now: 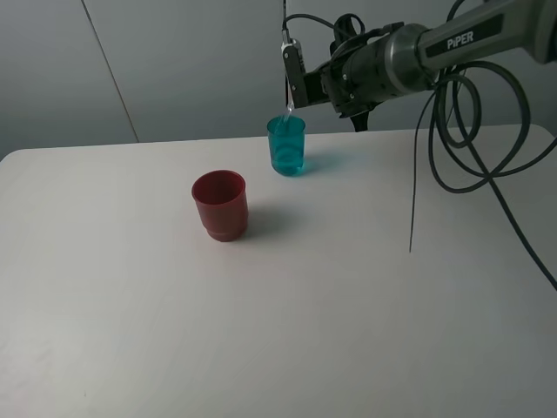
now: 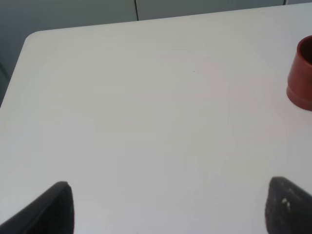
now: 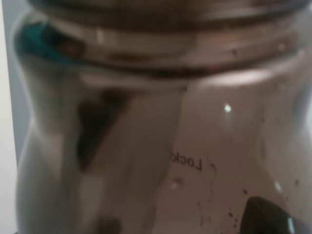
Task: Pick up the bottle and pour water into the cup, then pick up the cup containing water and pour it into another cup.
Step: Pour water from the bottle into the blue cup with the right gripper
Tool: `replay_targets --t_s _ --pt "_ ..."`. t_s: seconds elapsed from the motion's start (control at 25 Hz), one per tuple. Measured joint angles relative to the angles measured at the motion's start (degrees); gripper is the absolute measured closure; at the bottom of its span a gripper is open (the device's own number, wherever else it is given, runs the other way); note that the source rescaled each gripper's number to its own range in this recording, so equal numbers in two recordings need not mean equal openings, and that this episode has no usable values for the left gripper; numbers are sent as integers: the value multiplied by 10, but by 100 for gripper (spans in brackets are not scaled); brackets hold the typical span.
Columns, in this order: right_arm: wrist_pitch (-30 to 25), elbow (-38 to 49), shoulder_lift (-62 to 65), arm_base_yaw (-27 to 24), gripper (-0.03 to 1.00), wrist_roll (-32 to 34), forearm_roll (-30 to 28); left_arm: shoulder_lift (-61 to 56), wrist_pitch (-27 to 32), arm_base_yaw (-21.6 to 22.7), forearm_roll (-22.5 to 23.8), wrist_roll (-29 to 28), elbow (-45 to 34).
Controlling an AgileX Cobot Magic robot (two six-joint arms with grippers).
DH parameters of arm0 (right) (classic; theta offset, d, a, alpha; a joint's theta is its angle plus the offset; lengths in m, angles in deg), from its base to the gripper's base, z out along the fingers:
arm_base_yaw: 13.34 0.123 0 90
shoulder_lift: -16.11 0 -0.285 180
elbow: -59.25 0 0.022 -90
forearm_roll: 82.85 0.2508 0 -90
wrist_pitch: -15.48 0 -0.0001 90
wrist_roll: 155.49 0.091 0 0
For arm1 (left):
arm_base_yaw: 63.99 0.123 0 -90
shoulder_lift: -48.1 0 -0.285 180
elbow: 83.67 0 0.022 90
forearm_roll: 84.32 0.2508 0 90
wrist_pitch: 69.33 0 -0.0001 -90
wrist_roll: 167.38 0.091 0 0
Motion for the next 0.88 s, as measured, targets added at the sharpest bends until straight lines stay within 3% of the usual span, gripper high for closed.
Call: replay_targets --t_s 0.88 --pt "-8 0 1 2 97 -93 -2 0 0 0 0 0 0"
